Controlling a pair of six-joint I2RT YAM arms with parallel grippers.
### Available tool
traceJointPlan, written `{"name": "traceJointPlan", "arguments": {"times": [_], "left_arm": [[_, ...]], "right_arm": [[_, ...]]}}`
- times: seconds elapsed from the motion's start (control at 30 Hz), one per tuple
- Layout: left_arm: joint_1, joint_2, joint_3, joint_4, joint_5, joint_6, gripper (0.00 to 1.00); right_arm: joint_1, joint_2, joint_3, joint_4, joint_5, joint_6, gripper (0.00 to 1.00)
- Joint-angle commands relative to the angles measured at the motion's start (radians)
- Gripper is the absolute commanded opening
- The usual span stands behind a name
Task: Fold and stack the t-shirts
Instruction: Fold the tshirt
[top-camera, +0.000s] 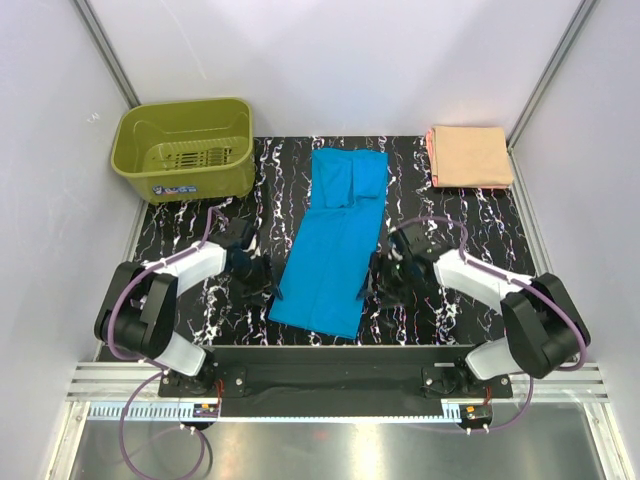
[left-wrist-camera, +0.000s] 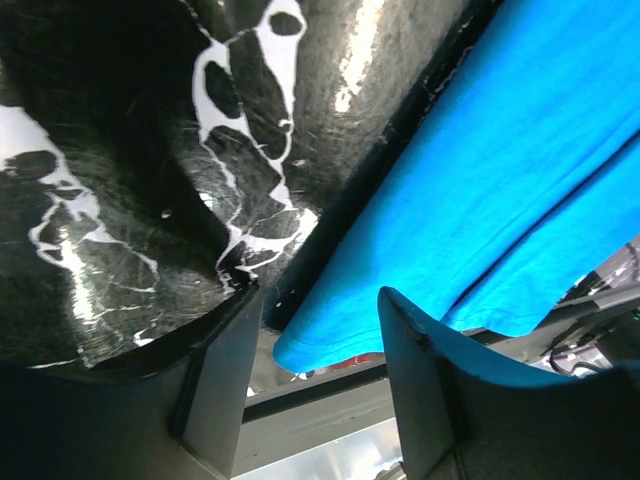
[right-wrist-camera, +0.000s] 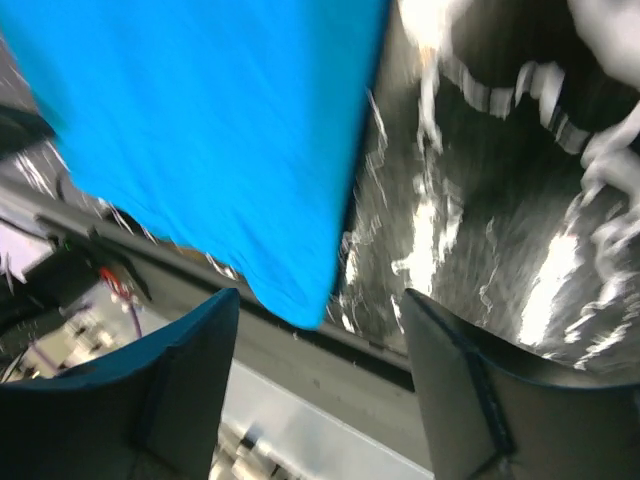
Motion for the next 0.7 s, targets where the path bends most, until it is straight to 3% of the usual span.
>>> {"name": "traceJointPlan", "arguments": {"times": [0.0, 0.23, 0.67], "left_arm": [[-0.002, 0.023, -0.059, 0.098, -0.013, -0.003, 0.56], [-0.002, 0.025, -0.114, 0.126, 0.014, -0.018, 0.51], [-0.003, -0.07, -0.197, 0.08, -0.05, -0.063, 0.52]], "right_arm": [[0.046, -0.064, -0.095, 0.181, -0.139, 0.13, 0.75], [0.135, -0.001, -0.194, 0.296, -0.163, 0.208, 0.75], [0.149, 0.084, -0.252, 0.4, -0.139, 0.265, 0.64]]}}
